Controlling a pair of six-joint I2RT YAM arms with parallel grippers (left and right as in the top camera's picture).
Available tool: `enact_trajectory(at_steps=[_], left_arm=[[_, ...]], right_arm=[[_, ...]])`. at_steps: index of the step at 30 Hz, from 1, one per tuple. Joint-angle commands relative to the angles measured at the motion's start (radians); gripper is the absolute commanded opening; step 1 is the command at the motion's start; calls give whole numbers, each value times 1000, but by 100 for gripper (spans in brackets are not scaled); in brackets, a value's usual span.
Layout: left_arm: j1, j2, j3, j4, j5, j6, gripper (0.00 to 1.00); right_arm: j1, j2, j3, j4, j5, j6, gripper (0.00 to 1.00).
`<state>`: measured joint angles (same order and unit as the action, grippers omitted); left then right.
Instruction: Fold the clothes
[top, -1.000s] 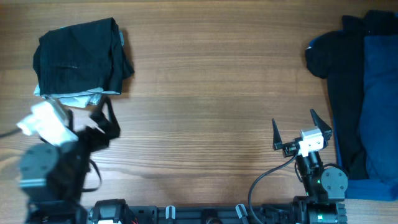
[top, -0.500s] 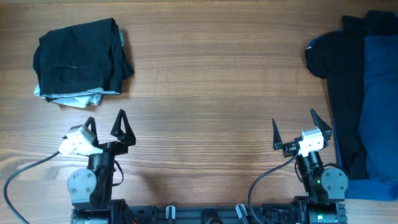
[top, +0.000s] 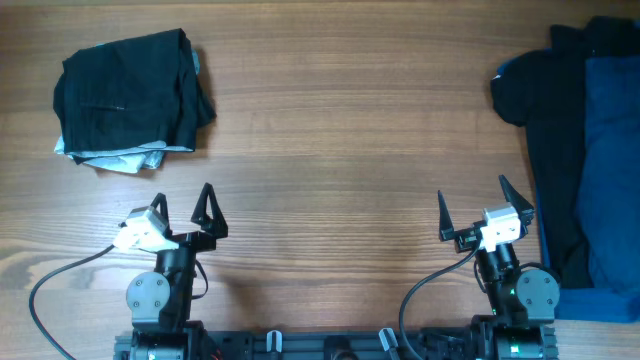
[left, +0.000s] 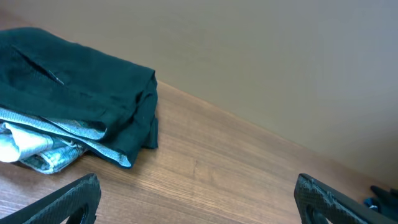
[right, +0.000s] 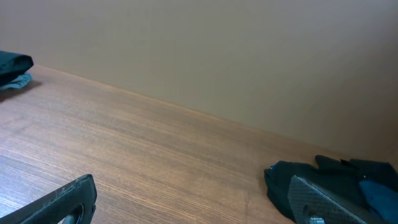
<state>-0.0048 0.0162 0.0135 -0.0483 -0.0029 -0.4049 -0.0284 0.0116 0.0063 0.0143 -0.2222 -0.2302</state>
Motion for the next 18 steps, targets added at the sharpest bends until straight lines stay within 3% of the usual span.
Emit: enact_trajectory(at_steps=[1, 5, 18], left_arm=[[-6, -14, -7, -23, -19, 49, 100], [-6, -14, -7, -23, -17, 193, 100], [-5, -13, -7, -23, -14, 192, 100]], right_arm=[[-5, -7, -1, 3, 16, -6, 100], [-5, -7, -1, 3, 16, -6, 100], [-5, -7, -1, 3, 16, -5, 100]])
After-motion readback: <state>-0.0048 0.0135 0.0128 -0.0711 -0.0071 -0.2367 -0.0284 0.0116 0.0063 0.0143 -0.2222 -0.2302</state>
